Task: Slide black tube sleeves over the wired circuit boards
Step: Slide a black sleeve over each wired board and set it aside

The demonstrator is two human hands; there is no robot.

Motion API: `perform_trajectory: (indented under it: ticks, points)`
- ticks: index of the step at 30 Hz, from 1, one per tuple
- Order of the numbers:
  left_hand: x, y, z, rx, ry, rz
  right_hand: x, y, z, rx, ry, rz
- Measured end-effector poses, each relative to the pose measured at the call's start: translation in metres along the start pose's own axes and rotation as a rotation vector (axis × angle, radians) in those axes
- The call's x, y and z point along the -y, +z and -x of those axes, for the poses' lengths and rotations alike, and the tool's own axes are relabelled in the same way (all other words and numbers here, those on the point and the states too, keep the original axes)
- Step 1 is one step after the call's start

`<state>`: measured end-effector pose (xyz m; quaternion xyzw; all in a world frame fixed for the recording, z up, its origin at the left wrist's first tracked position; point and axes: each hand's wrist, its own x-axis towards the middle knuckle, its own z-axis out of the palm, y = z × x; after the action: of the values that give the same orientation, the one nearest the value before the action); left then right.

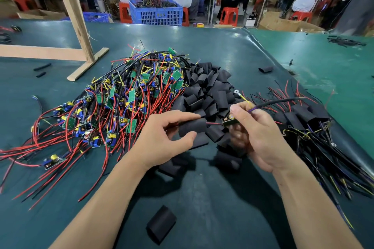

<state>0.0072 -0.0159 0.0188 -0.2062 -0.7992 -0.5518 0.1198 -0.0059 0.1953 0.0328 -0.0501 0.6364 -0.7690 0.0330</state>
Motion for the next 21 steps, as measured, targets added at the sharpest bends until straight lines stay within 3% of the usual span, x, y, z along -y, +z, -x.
perform_trajectory:
  ticks: [4, 11, 21]
  points:
    - [0.004, -0.005, -0.001, -0.009, 0.044, -0.234, -0.001, 0.0, 0.0, 0.005, -0.13, -0.057]
    - [0.01, -0.003, -0.001, 0.022, 0.221, -0.631, -0.005, 0.003, 0.0, -0.016, -0.106, -0.041]
    - [0.005, 0.002, 0.0, 0.073, 0.239, -0.439, -0.007, 0.009, 0.001, -0.014, -0.067, -0.042]
